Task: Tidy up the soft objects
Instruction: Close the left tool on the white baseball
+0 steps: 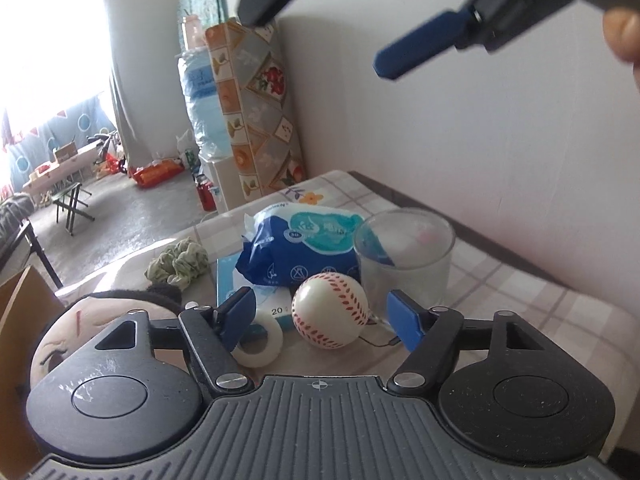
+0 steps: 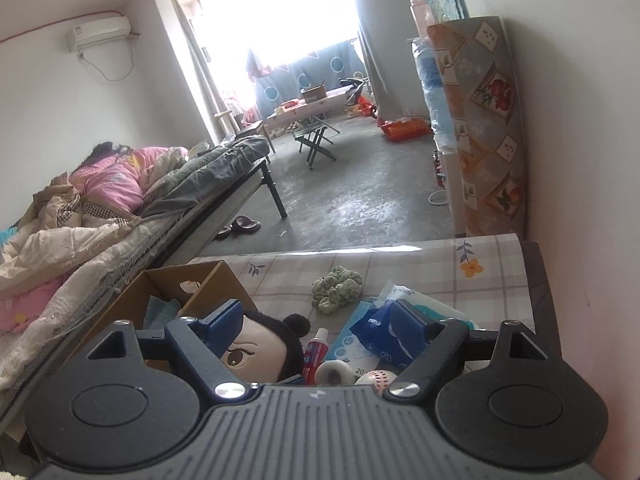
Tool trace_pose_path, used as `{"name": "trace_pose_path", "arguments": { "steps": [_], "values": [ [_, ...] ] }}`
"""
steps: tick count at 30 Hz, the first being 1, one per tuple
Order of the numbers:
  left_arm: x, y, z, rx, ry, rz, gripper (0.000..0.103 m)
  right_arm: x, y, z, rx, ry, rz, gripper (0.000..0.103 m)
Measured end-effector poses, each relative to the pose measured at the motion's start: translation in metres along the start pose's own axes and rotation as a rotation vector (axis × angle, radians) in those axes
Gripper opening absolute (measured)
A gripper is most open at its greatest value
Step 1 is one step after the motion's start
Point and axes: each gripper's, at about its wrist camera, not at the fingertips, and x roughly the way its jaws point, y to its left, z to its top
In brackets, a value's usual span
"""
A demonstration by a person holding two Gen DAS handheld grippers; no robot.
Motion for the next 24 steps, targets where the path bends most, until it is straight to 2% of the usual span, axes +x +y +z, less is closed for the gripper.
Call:
{"name": "trace_pose_path", "arguments": {
  "steps": [5, 10, 14, 20, 24],
  "values": [
    [0.017, -0.009, -0.003, 0.09, 0.035, -0.002, 0.069, 0.012, -0.017, -0.006, 0.01, 0.028, 0.005, 0.083],
    [0.037, -0.006, -0.004, 0.104, 0.082, -0.013, 0.065, 0.017, -0.031, -0.013, 0.031, 0.04, 0.018, 0.083],
    [0.046, -0.007, -0.008, 0.108, 0.106, -0.02, 0.058, 0.024, -0.036, -0.014, 0.034, 0.058, 0.014, 0.083],
    [0.049, -0.009, -0.01, 0.112, 0.089, -0.023, 0.053, 0.027, -0.03, -0.007, 0.023, 0.063, 0.014, 0.083],
    [0.035, -0.005, -0.01, 0.094, 0.068, -0.016, 0.052, 0.023, -0.021, -0.002, 0.008, 0.06, 0.012, 0.083]
  ]
}}
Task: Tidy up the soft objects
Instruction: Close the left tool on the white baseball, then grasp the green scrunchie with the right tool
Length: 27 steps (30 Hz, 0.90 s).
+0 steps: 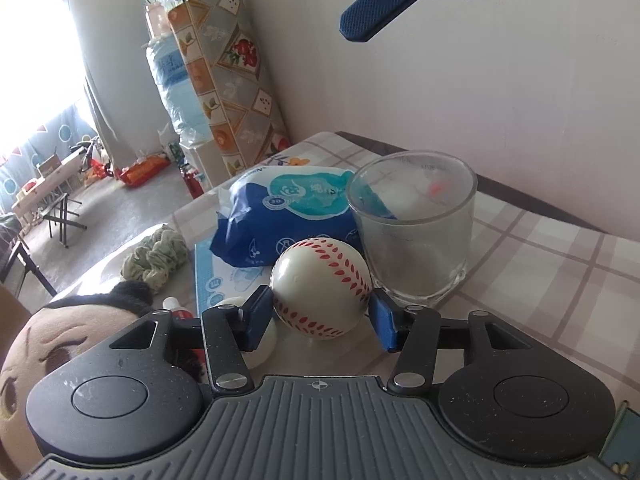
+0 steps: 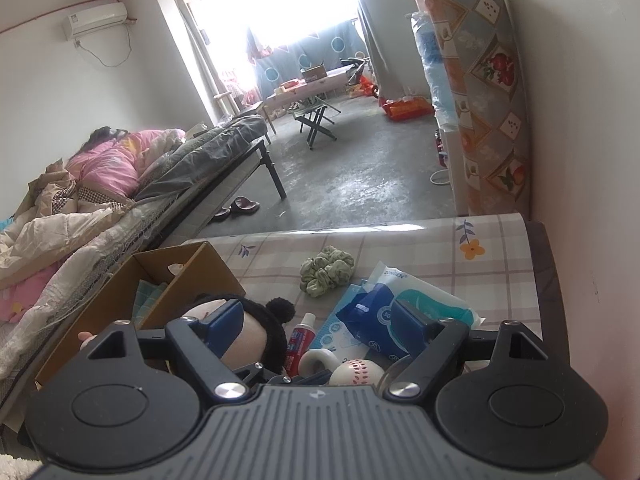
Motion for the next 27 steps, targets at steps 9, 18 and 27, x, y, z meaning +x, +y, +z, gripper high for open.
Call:
{"name": "trace_pose_path", "arguments": {
  "steps": [9, 18, 27],
  "values": [
    [-0.049, 0.02, -0.023, -0.149, 0.051, -0.082, 0.052, 0.02, 0.031, 0.028, -0.039, 0.055, 0.026, 0.083],
    [-0.058, 0.028, -0.044, -0.226, 0.039, -0.106, 0.052, 0.143, 0.045, 0.055, -0.078, 0.258, 0.01, 0.077],
    [-0.065, 0.035, -0.054, -0.272, -0.024, -0.103, 0.053, 0.24, 0.022, 0.049, -0.09, 0.352, -0.086, 0.069]
  ]
}}
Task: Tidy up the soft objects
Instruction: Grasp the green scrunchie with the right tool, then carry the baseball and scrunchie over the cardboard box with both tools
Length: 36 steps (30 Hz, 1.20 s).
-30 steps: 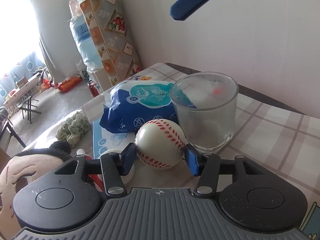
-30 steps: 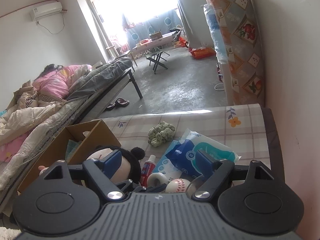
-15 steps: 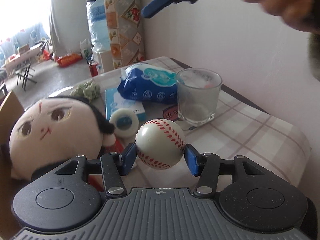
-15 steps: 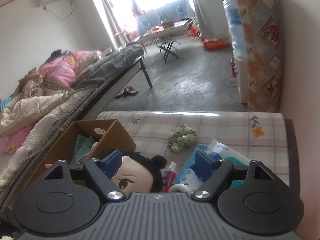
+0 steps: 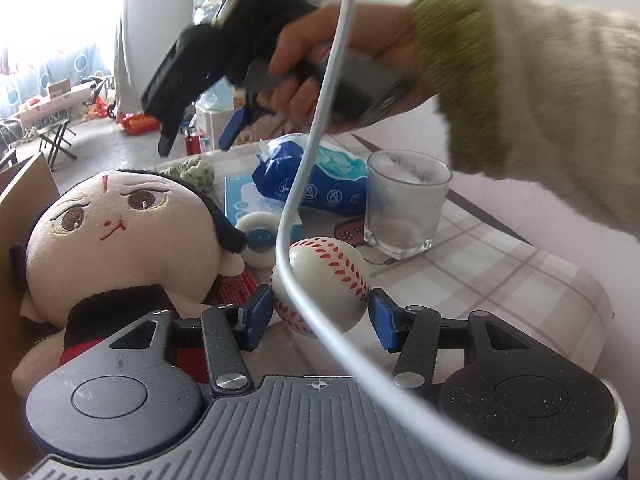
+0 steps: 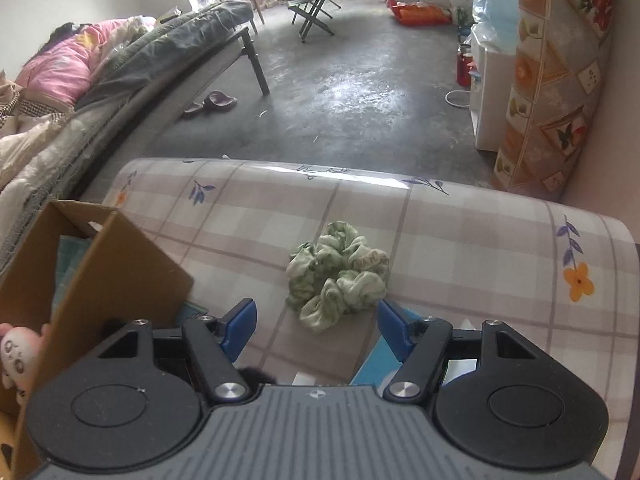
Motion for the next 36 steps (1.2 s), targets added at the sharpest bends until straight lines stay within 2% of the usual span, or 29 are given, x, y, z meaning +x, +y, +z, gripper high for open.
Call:
{"name": "trace_pose_path", "arguments": {
  "steps": [4, 7, 9, 12, 14, 17, 21, 29, 36],
  "values": [
    [0.0, 0.0, -0.002, 0.005, -0.019, -0.006, 0.053, 0.024, -0.008, 0.008, 0.015, 0.01, -0.017, 0.069],
    [-0.001, -0.004, -0.004, 0.026, -0.046, 0.036, 0.053, 0.041, -0.011, 0.01, 0.019, 0.024, -0.045, 0.069],
    [0.0, -0.006, -0.005, 0.035, -0.044, 0.038, 0.053, 0.053, -0.01, 0.01, 0.011, 0.044, -0.074, 0.066],
    [0.002, -0.004, -0.006, 0.027, -0.042, 0.032, 0.053, 0.063, -0.011, 0.009, 0.007, 0.058, -0.098, 0.055],
    [0.001, -0.005, -0.006, 0.033, -0.046, 0.035, 0.053, 0.06, -0.008, 0.01, -0.008, 0.053, -0.099, 0.029],
    [0.001, -0.006, -0.007, 0.044, -0.049, 0.038, 0.052, 0.047, -0.005, 0.011, -0.021, 0.023, -0.095, 0.022],
    [-0.003, -0.008, -0.009, 0.064, -0.077, 0.042, 0.052, 0.006, 0.01, 0.008, -0.064, -0.07, -0.077, 0.02],
    [-0.027, -0.023, -0.008, 0.109, -0.112, 0.053, 0.052, -0.109, 0.047, -0.009, -0.147, -0.288, -0.076, 0.02],
    [-0.062, -0.044, -0.012, 0.203, -0.154, 0.085, 0.052, -0.232, 0.082, -0.055, -0.209, -0.511, -0.103, 0.02]
  ]
}}
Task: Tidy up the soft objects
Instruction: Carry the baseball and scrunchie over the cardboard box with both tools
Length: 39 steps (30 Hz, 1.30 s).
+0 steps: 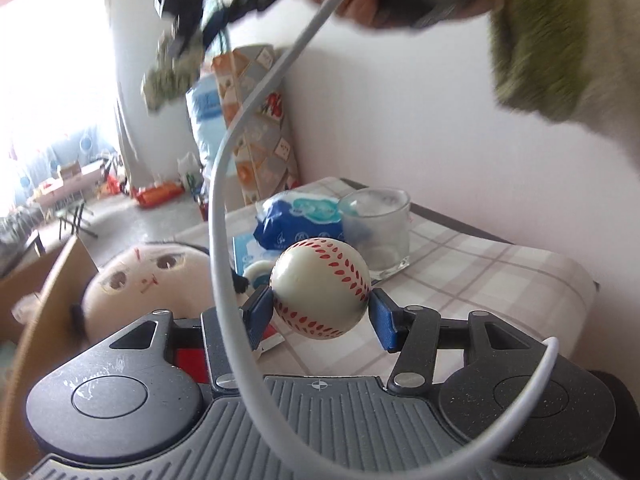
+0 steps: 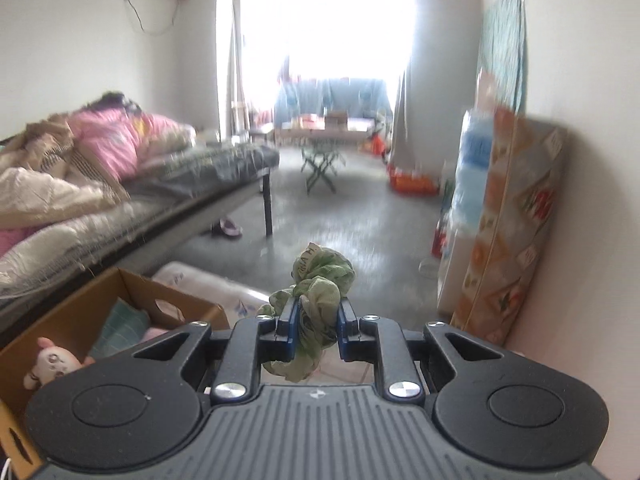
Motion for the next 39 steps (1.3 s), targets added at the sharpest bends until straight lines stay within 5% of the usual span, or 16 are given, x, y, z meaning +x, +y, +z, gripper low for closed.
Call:
{"name": "trace_pose_path", "arguments": {
  "steps": [11, 21, 26, 31, 39],
  "values": [
    [-0.077, -0.012, 0.004, 0.1, -0.134, 0.047, 0.052, -0.205, 0.066, 0.008, -0.089, -0.364, -0.078, 0.02],
    [-0.152, 0.022, 0.008, 0.063, -0.228, 0.2, 0.052, -0.272, 0.127, 0.01, -0.139, -0.522, 0.006, 0.02],
    [-0.182, 0.061, 0.005, 0.021, -0.208, 0.318, 0.052, -0.24, 0.149, 0.014, -0.107, -0.472, 0.144, 0.02],
    [-0.184, 0.115, 0.003, -0.034, -0.139, 0.434, 0.053, -0.165, 0.179, 0.018, -0.059, -0.318, 0.312, 0.02],
    [-0.114, 0.201, -0.016, -0.192, 0.135, 0.354, 0.052, 0.009, 0.227, 0.008, -0.02, 0.079, 0.399, 0.02]
  ]
}}
